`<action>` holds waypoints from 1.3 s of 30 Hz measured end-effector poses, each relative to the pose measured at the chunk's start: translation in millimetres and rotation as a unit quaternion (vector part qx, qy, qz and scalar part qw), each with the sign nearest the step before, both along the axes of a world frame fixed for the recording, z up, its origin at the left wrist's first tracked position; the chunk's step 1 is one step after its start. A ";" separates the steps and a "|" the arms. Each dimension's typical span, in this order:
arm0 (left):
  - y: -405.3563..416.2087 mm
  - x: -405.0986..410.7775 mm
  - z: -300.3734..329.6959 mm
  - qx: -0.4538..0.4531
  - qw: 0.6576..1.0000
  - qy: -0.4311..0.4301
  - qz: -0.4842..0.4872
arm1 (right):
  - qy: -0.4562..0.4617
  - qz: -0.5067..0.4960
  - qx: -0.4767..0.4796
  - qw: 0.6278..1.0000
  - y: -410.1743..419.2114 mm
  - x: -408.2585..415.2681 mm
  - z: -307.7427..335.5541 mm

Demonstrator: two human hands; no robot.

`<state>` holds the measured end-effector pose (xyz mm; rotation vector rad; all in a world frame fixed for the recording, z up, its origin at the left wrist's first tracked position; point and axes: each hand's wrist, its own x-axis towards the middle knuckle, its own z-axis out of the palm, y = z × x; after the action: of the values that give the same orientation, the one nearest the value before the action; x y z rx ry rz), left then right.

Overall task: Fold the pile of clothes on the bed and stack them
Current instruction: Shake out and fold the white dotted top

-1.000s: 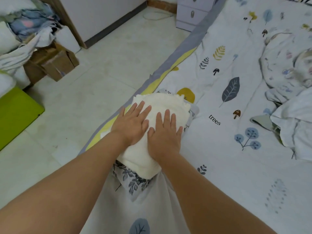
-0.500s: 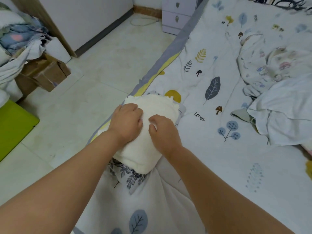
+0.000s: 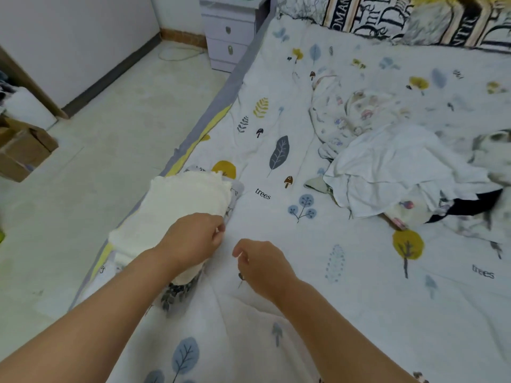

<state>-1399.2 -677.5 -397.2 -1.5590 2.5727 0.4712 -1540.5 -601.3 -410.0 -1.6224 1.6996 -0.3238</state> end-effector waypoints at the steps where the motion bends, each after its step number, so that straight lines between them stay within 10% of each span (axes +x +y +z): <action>1: 4.6 -9.6 1.1 0.009 1.000 -0.002 -0.010 | 0.005 -0.008 0.006 1.000 6.1 -9.6 3.3; 21: 65.7 -225.7 35.2 0.072 0.983 0.006 -0.169 | 0.096 -0.197 0.059 0.974 102.3 -228.2 49.3; 39: 19.2 -405.4 5.8 0.053 0.995 0.027 -0.080 | 0.135 -0.227 0.047 0.963 48.3 -435.3 23.6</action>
<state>-1804.6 -658.3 -391.4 -1.3125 2.6370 0.6275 -1975.9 -553.1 -386.5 -1.2359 2.2609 -0.2436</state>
